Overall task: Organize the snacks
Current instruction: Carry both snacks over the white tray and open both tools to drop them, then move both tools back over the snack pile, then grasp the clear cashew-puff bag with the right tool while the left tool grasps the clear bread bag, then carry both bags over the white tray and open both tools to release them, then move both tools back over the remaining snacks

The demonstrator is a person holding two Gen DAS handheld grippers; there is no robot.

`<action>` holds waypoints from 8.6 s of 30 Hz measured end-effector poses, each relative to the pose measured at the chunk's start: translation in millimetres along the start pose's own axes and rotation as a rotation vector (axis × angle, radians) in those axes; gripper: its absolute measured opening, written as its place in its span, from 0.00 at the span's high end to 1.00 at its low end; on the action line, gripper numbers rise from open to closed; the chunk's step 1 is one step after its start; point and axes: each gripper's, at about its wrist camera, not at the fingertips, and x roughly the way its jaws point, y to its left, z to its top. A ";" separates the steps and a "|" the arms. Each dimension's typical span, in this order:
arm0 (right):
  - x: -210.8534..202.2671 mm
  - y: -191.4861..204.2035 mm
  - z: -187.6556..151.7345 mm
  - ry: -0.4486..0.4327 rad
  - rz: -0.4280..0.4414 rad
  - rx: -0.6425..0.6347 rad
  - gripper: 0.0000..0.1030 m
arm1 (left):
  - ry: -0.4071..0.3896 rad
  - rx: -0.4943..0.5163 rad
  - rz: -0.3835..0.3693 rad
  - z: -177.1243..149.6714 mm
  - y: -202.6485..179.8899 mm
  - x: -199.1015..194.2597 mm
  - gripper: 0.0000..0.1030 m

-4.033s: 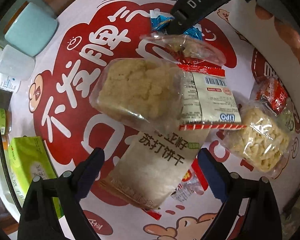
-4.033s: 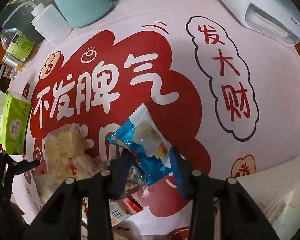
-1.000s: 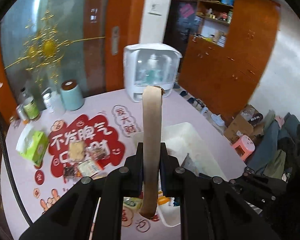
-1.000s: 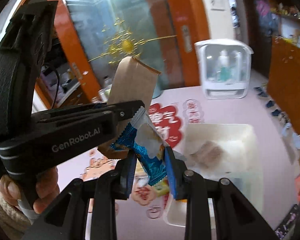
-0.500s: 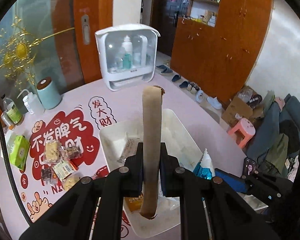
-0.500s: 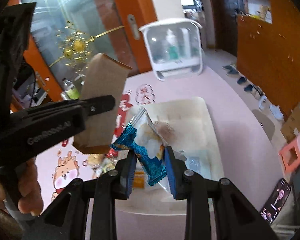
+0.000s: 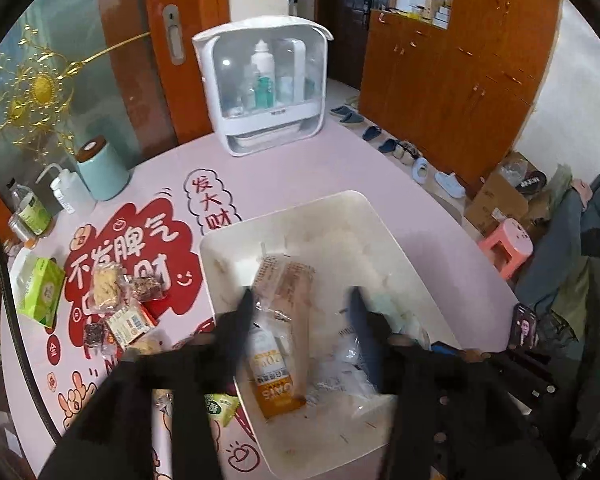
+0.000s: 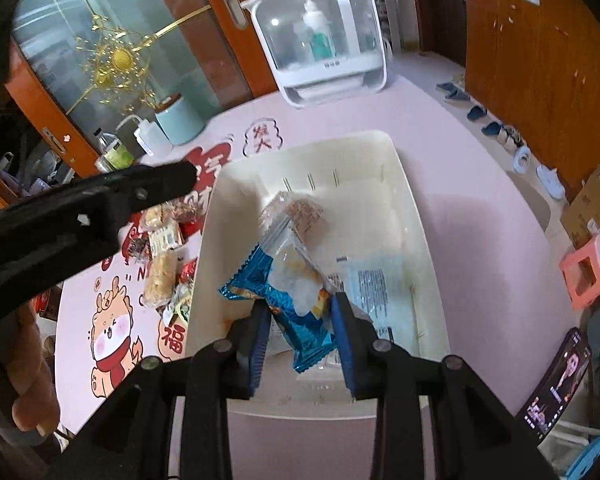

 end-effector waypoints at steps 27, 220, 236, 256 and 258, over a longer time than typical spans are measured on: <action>-2.9 33.6 -7.9 0.002 0.013 -0.047 0.38 | -0.017 -0.089 0.111 -24.9 39.4 -32.4 0.24; 8.0 41.6 -12.9 -0.169 -0.153 -0.126 0.16 | -0.003 -0.088 0.155 11.3 28.8 -9.1 0.22; 0.8 85.8 -27.0 -0.182 -0.150 -0.184 0.16 | -0.030 -0.141 0.170 -14.3 70.5 -42.4 0.22; 17.9 185.5 -19.0 -0.177 -0.102 -0.349 0.16 | -0.068 -0.336 0.258 -68.9 217.0 -80.9 0.22; 20.3 193.9 -8.0 -0.174 -0.087 -0.365 0.16 | -0.065 -0.351 0.274 -77.7 234.5 -79.3 0.22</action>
